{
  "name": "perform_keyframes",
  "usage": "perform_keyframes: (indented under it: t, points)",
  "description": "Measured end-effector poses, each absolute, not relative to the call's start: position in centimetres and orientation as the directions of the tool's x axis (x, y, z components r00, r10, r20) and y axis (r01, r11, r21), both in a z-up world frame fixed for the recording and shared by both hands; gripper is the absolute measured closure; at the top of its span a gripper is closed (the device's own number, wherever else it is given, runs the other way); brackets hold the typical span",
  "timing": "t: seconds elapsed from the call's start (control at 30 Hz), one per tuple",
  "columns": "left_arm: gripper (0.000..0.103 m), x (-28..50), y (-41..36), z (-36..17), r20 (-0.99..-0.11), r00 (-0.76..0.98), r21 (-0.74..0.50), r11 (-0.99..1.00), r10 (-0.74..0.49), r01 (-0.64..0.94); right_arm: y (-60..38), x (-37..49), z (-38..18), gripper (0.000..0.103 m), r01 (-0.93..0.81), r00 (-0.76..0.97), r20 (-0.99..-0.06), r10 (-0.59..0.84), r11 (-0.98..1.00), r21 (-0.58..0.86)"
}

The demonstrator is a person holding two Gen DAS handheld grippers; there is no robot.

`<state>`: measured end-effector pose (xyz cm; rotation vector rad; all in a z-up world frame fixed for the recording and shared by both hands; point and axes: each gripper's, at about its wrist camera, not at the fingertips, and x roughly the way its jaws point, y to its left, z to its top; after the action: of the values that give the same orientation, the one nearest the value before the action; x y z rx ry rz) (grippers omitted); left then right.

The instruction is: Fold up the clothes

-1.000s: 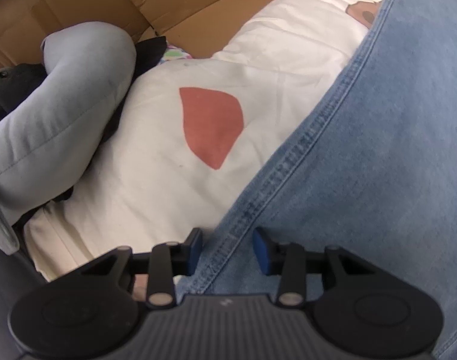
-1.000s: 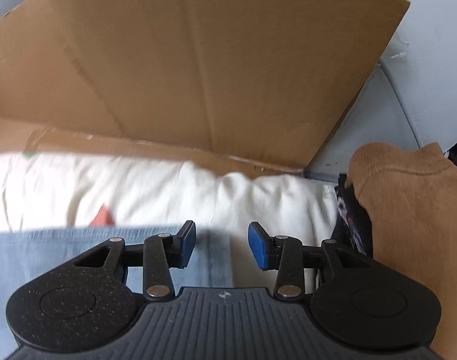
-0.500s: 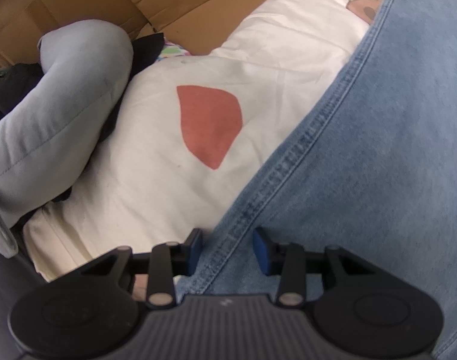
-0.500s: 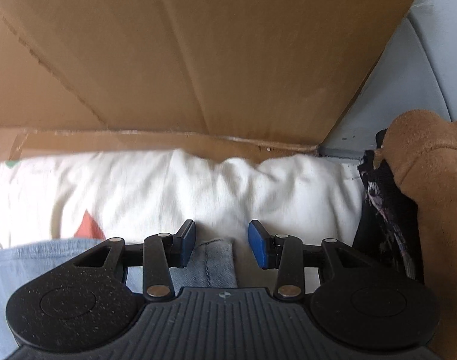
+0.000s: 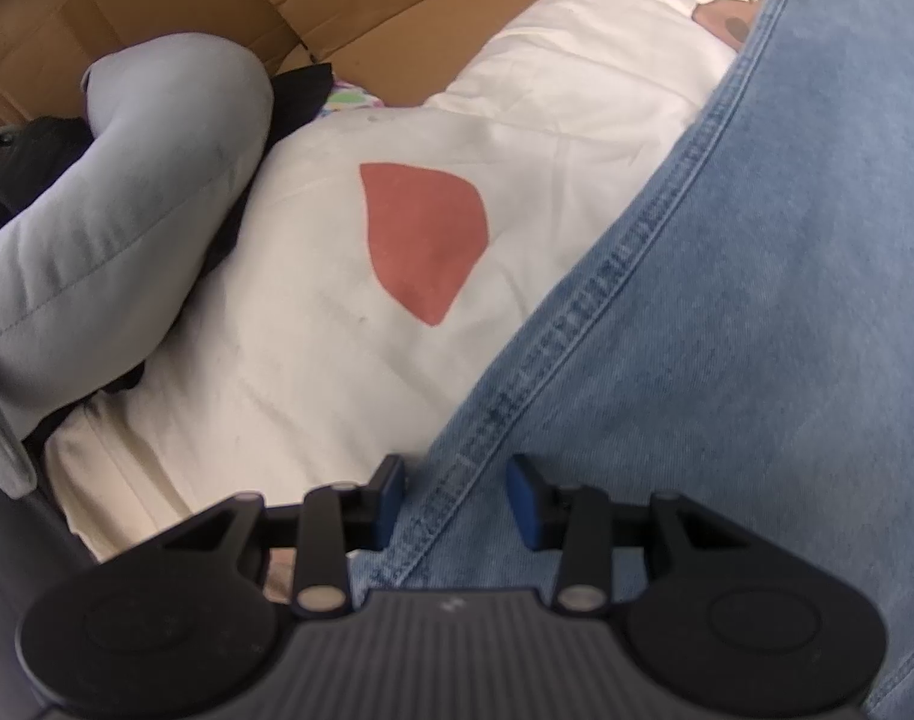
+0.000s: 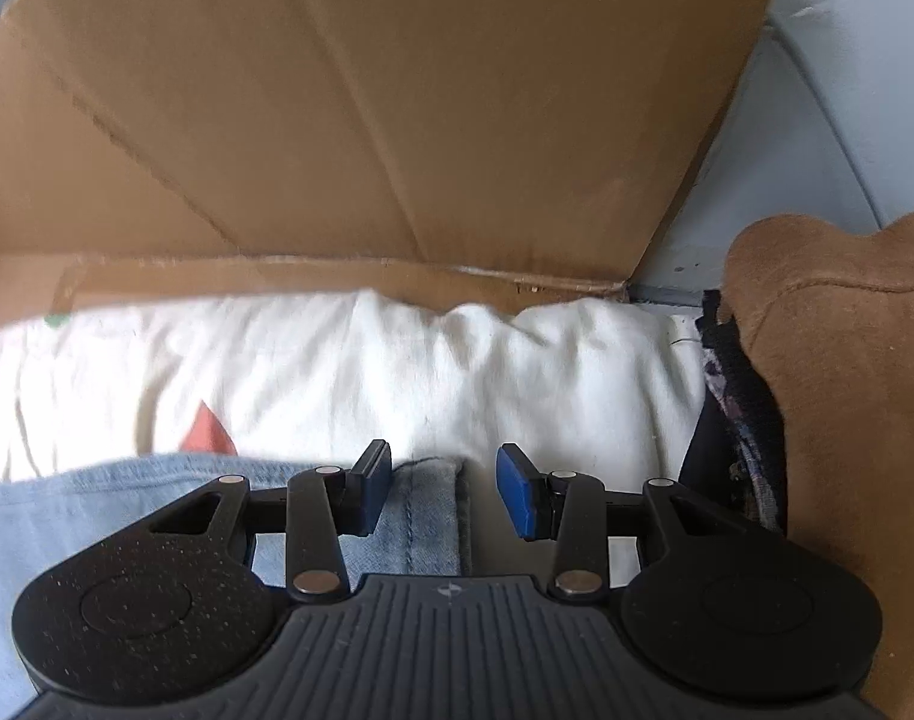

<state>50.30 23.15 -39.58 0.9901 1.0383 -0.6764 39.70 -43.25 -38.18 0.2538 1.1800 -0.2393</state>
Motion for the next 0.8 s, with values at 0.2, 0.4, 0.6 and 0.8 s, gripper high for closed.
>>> perform_keyframes:
  t: [0.2, 0.4, 0.6, 0.8]
  points:
    - [0.061, 50.2, 23.4, -39.4, -0.925, 0.380, 0.342, 0.414, -0.009, 0.844, -41.2, 38.8, -39.3, 0.057, 0.143, 0.350, -0.935, -0.056, 0.990, -0.006]
    - [0.061, 50.0, 23.5, -39.4, -0.923, 0.384, 0.350, 0.396, -0.009, 0.849, -39.4, 38.2, -40.0, 0.057, 0.027, 0.402, -0.911, -0.092, 0.996, -0.089]
    - [0.061, 50.1, 23.4, -39.4, -0.924, 0.382, 0.348, 0.389, -0.012, 0.853, -38.6, 38.2, -40.3, 0.063, -0.001, 0.427, -0.899, -0.096, 0.994, -0.107]
    - [0.062, 49.7, 23.7, -39.3, -0.921, 0.388, 0.353, 0.374, -0.020, 0.858, -37.0, 36.9, -38.3, 0.084, -0.027, 0.466, -0.875, -0.133, 0.986, -0.164]
